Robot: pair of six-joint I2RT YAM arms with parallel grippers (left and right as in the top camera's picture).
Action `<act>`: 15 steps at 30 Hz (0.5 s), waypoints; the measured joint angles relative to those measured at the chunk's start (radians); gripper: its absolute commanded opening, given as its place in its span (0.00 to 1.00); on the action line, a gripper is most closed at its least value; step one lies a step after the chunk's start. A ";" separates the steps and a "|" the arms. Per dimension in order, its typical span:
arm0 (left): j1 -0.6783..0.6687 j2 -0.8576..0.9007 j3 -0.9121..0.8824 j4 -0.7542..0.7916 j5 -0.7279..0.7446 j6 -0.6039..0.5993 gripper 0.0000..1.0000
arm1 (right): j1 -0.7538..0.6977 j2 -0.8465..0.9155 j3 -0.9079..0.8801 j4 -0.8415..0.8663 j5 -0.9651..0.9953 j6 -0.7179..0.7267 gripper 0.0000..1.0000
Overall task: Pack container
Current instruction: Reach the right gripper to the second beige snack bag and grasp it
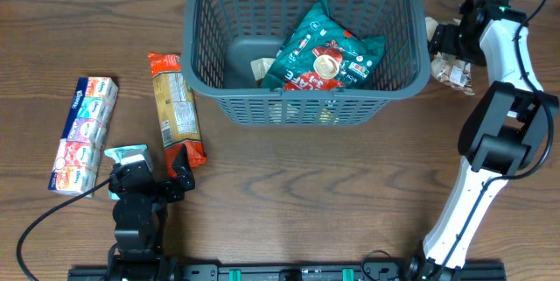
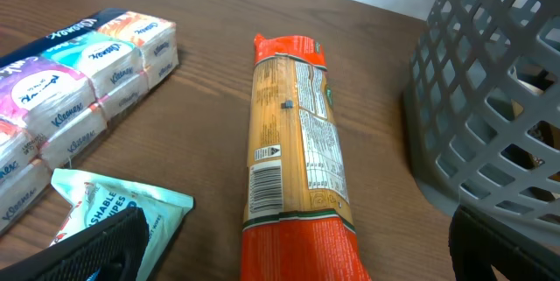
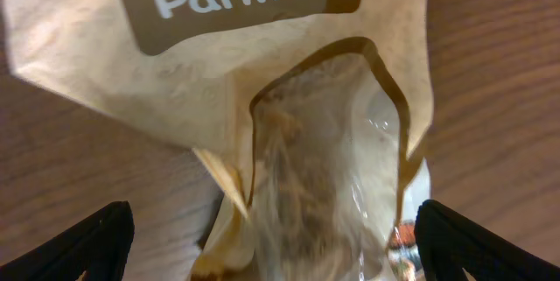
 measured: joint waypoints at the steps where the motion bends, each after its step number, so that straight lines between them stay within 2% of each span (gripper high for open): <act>1: 0.000 0.000 0.000 -0.001 0.000 0.000 0.99 | 0.000 0.007 0.000 0.005 -0.002 -0.003 0.89; 4: 0.000 0.000 0.000 -0.003 0.000 -0.005 0.99 | 0.000 0.029 0.000 0.015 -0.007 -0.014 0.86; 6: 0.000 0.000 0.000 -0.003 0.000 -0.011 0.99 | 0.000 0.048 0.000 0.018 -0.012 -0.025 0.78; 7: 0.000 0.000 0.000 -0.003 0.000 -0.014 0.99 | 0.000 0.055 0.000 0.018 -0.013 -0.030 0.70; 9: 0.000 0.000 0.000 -0.004 0.000 -0.016 0.99 | 0.000 0.061 0.000 0.025 -0.013 -0.039 0.39; 10: 0.000 0.000 0.000 -0.004 0.000 -0.016 0.99 | 0.000 0.061 0.001 0.025 -0.014 -0.039 0.15; 11: 0.000 0.000 0.000 -0.004 0.000 -0.018 0.99 | 0.000 0.061 0.001 0.024 -0.013 -0.039 0.05; 12: 0.000 0.000 0.000 -0.004 0.000 -0.018 0.99 | 0.000 0.061 0.001 0.023 -0.013 -0.039 0.01; 15: 0.000 0.000 0.000 -0.004 0.000 -0.018 0.99 | 0.000 0.058 0.002 0.018 -0.014 -0.040 0.01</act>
